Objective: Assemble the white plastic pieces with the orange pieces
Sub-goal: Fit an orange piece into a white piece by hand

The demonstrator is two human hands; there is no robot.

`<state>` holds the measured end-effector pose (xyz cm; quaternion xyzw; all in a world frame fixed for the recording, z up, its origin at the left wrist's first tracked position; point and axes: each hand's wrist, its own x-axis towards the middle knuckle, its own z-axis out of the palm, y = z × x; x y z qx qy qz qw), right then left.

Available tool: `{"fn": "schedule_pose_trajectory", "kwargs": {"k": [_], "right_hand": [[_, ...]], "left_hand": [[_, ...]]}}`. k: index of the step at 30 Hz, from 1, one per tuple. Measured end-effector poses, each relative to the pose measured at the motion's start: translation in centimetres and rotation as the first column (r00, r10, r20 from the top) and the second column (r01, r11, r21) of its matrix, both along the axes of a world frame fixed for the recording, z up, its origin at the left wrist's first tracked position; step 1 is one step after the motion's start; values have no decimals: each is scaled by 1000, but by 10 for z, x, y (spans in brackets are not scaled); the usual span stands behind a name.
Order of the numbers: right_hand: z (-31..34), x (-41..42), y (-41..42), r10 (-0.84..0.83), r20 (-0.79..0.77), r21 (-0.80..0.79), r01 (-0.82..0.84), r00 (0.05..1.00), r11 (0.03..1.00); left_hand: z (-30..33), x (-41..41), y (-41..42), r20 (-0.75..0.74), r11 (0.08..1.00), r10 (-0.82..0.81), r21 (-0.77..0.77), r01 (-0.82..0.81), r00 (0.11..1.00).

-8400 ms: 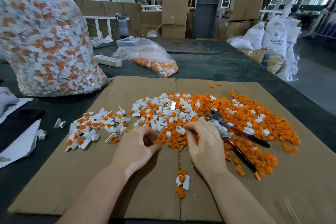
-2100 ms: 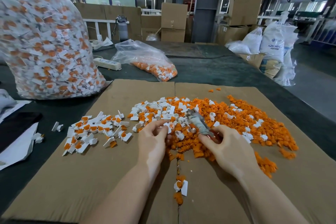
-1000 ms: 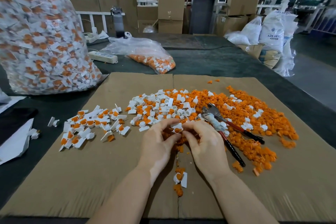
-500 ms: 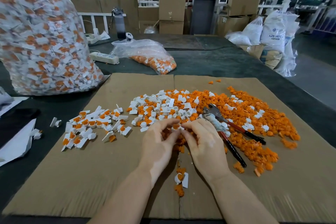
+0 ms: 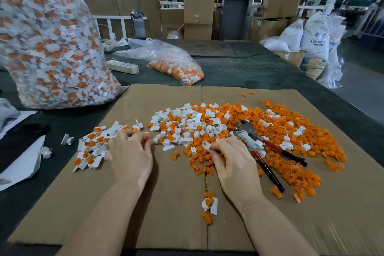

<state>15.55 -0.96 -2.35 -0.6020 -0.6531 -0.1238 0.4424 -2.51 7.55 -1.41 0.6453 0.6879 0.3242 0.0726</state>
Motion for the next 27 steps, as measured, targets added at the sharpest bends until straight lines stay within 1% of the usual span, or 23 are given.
{"fn": "schedule_pose_trajectory", "kwargs": {"k": [3, 6, 8, 11, 13, 18, 21, 25, 27], "right_hand": [[-1, 1, 0, -5, 20, -28, 5, 1000, 1000], [-1, 1, -1, 35, 39, -71, -32, 999, 997], [0, 0, -2, 85, 52, -113, -78, 995, 991], [1, -2, -4, 130, 80, -170, -115, 988, 979], [1, -3, -4, 128, 111, -197, -104, 986, 975], [1, -5, -3, 117, 199, -254, -64, 973, 965], [0, -5, -2, 131, 184, -274, -77, 974, 959], [1, -5, -2, 141, 148, -291, -93, 979, 952], [1, -5, -2, 129, 129, -281, -89, 983, 955]], "left_hand": [[-3, 6, -1, -65, 997, -37, 60, 41, 997], [-6, 13, -2, -131, 989, -91, 100, 105, 987], [-7, 18, -1, -177, 987, -109, 99, 128, 978], [-7, 20, 2, -227, 988, -131, 52, 147, 965], [-8, 20, 2, -217, 988, -148, 17, 155, 965], [-7, 20, 3, -164, 989, -147, 5, 149, 975], [-7, 20, 4, -175, 988, -151, -36, 147, 973], [-5, 20, 6, -112, 989, -146, -55, 140, 983], [-4, 21, 7, -107, 988, -140, -76, 133, 984]]}}
